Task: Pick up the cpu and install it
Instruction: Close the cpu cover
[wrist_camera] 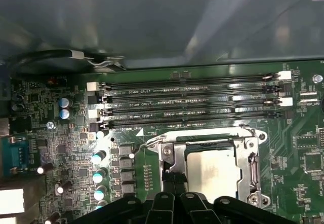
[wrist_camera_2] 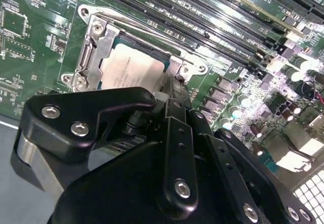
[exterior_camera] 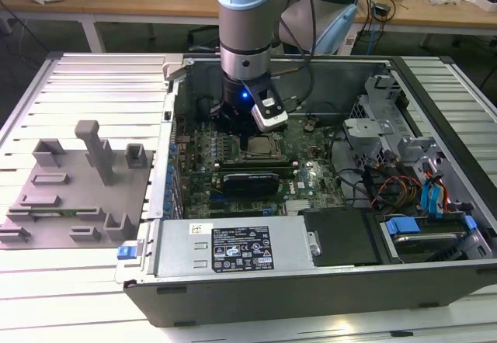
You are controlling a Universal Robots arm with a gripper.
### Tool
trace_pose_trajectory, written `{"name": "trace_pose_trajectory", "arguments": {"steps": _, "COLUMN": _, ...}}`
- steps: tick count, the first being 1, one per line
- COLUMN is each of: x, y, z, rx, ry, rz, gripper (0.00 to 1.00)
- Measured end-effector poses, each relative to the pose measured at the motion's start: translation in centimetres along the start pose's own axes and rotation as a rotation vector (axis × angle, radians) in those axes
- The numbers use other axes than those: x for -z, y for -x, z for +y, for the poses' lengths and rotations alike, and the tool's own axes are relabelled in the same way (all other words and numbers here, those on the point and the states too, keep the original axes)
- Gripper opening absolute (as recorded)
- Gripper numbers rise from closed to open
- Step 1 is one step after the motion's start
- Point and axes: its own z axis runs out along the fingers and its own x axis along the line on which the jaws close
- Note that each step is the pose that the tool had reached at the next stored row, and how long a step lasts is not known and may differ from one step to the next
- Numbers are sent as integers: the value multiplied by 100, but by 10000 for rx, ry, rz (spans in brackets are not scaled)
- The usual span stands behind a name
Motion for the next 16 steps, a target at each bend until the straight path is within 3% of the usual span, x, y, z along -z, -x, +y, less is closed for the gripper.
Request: {"name": "trace_pose_trajectory", "arguments": {"steps": 16, "x": -52, "y": -4, "z": 0, "rx": 21, "ry": -2, "rz": 2, "gripper": 11}}
